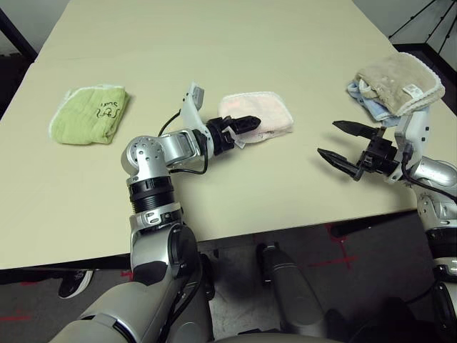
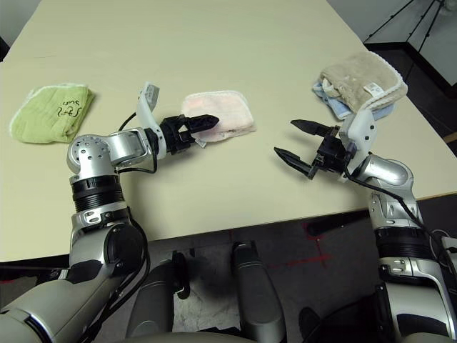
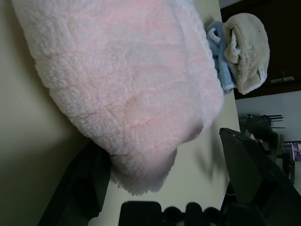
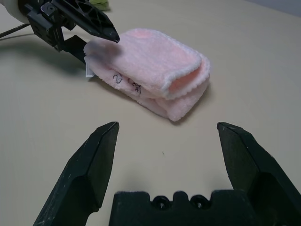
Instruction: Fold the towel and set it aside.
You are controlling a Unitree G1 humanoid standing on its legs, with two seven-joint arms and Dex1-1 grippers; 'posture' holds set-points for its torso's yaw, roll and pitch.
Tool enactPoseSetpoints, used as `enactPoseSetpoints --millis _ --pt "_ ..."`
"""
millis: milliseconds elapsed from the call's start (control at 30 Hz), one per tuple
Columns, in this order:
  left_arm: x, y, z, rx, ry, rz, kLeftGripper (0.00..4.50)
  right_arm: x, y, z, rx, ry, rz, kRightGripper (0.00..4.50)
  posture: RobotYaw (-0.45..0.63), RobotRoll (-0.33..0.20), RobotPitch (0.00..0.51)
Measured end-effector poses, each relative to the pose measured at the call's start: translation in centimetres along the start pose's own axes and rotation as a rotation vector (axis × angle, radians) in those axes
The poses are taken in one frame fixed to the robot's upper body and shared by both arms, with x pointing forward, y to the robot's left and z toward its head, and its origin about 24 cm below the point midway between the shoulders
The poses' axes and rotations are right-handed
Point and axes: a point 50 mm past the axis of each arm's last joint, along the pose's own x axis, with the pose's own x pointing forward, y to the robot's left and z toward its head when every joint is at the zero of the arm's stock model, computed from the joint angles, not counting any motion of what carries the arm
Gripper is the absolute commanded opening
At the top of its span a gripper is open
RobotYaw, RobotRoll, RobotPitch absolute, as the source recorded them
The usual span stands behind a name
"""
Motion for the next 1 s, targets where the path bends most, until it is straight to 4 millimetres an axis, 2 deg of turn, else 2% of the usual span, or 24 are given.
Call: enactPoseSetpoints --millis 667,767,1000 --pt "0.5 1.0 0.7 -0.022 -0.043 0.034 4.43 -0.1 0.0 -0.4 0.005 0.016 -0.004 4.5 -0.31 0.0 0.245" --pt "1.0 1.2 0.8 -0.035 -0.054 0.046 3.47 -0.2 0.0 -0.4 0.004 0.017 -0.005 4.5 -0.31 0.0 0.245" --pt "1.5 1.9 0.5 -0.049 -0.043 0.078 0.78 -0.3 0.2 -0.6 0.01 0.023 -0.009 4.5 -0.32 0.0 0.245"
